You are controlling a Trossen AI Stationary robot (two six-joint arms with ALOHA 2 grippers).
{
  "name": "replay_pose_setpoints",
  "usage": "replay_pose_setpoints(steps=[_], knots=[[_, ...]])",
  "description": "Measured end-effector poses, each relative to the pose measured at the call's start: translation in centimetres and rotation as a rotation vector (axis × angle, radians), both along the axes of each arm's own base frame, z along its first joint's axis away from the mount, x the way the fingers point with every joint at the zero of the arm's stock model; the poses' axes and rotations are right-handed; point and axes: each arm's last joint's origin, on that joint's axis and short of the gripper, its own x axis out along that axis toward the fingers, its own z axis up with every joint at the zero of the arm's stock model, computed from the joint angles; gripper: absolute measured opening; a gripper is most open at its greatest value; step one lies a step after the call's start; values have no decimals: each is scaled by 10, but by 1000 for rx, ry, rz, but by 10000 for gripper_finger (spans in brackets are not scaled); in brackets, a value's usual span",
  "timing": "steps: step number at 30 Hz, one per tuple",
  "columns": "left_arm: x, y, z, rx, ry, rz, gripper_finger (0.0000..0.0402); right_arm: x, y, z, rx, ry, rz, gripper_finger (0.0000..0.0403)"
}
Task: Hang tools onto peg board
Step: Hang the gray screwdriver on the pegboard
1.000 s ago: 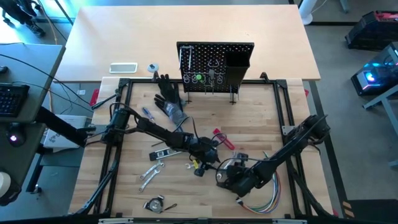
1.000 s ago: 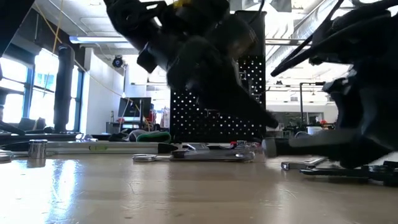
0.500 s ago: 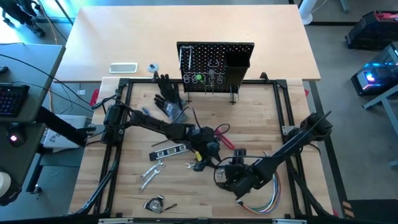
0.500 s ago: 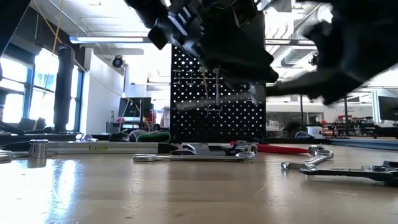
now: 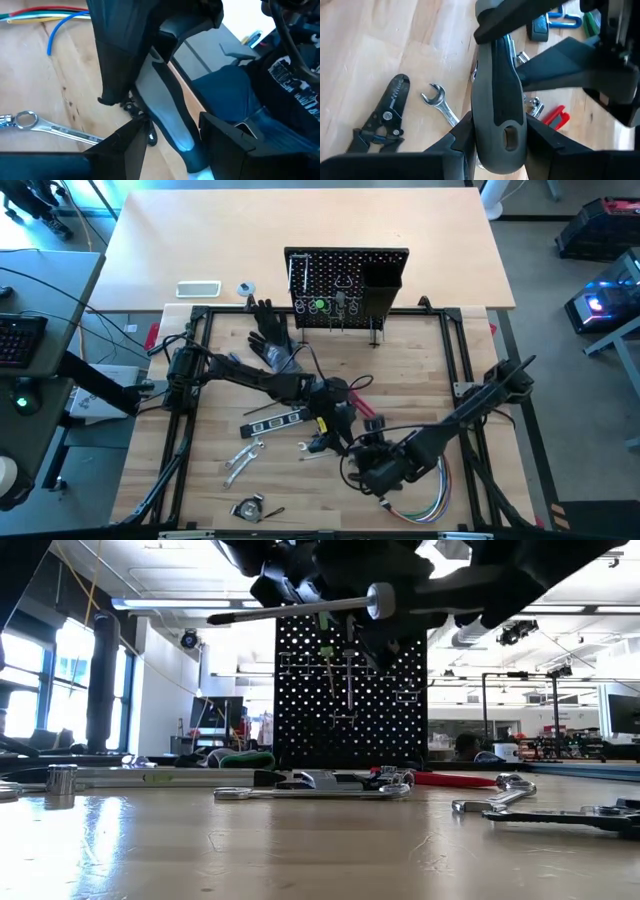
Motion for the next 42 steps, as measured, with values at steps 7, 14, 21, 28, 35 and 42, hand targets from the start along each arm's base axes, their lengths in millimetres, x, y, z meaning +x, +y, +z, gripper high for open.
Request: replay_pose_setpoints(steps=[7, 14, 21, 28, 35, 42], knots=[[1, 0, 1, -14, 5, 6, 170, 12, -6, 7, -21, -26, 65, 108], [0, 1, 1, -21, 24, 21, 170, 18, -17, 8, -66, -34, 67, 107], [1, 4, 0, 1, 23, 55, 168, 22, -21, 10, -100, -47, 65, 107], [2, 9, -1, 8, 23, 71, 118, 21, -22, 10, -76, -27, 76, 107], [2, 8, -2, 40, -6, 39, 107, 21, -22, 10, -50, -25, 70, 105], [3, 8, 1, 77, -45, 40, 107, 15, -22, 14, -25, -60, -37, 176]])
